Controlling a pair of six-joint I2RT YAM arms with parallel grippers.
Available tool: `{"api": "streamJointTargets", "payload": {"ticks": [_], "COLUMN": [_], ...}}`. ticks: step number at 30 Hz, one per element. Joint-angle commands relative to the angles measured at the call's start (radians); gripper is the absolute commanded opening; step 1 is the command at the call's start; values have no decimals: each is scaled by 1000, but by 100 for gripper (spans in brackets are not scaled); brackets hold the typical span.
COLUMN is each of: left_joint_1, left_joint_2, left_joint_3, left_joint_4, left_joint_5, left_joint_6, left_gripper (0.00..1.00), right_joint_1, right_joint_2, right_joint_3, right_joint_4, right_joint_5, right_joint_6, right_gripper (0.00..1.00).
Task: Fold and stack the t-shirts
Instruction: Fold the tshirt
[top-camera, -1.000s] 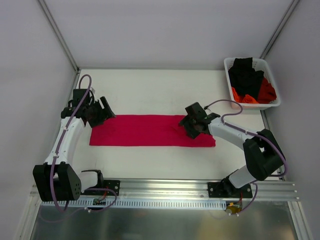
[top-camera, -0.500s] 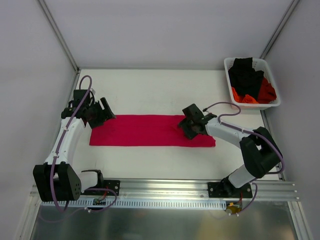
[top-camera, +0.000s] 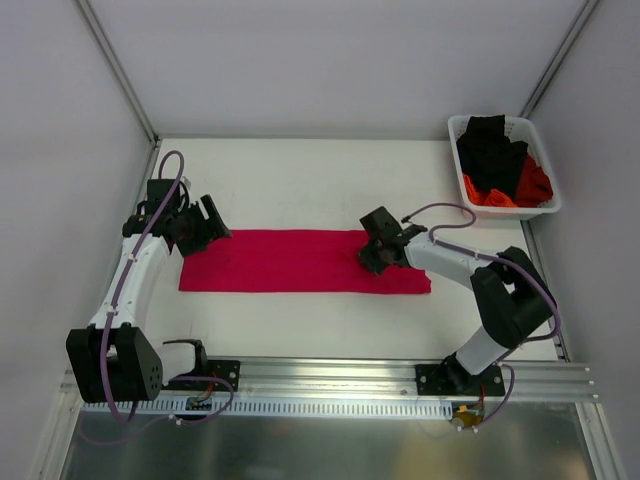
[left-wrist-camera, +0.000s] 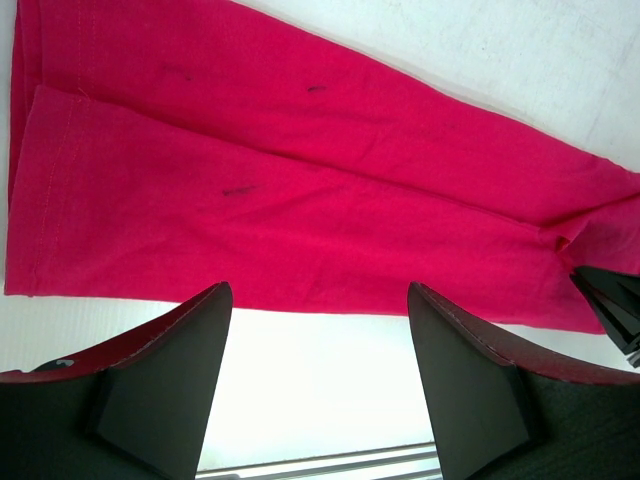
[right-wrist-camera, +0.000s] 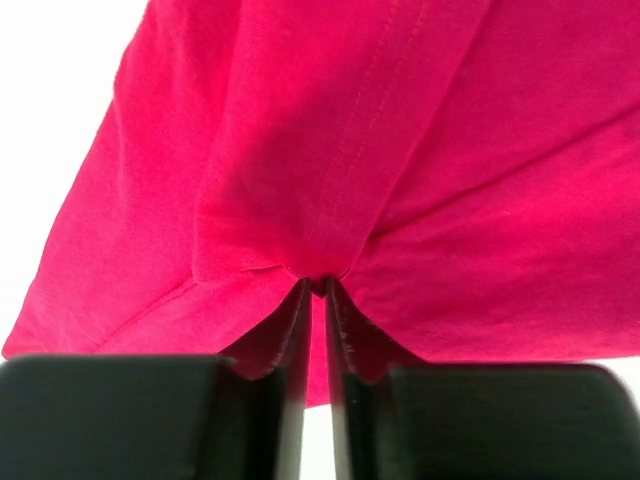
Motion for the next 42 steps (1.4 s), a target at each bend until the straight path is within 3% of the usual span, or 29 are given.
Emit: {"api": "streamJointTargets", "payload": {"ticks": [1, 4, 12, 26, 36, 39, 41, 42], "left_joint_1": [-4, -4, -4, -4, -4, -5, -4, -5], "left_joint_2": [7, 8, 19, 28, 23, 19, 17, 17], "left_joint_3": [10, 11, 26, 28, 7, -3, -4, -4], "left_joint_4": [-10, -10, -10, 4, 19, 25, 27, 27], "left_joint_5": [-7, -9, -9, -18, -6, -4, -2, -2], "left_joint_6": [25, 25, 29, 28, 17, 14, 14, 15], "left_gripper": [71, 71, 71, 71, 70, 70, 70, 70], "right_joint_1": [7, 7, 4, -8, -19, -20, -20, -19], "right_joint_2": [27, 40, 41, 316, 442, 458, 468, 469], "right_joint_3": [65, 83, 201, 533, 754, 786, 804, 813], "right_joint_4": [-22, -25, -92, -189, -255, -258, -271, -284], "right_joint_5": [33, 31, 111, 97, 59, 22, -2, 2], "right_joint_6": [-13, -31, -203, -599, -872, -938, -982, -990], "right_gripper": [12, 0, 0, 0, 6, 17, 32, 46]}}
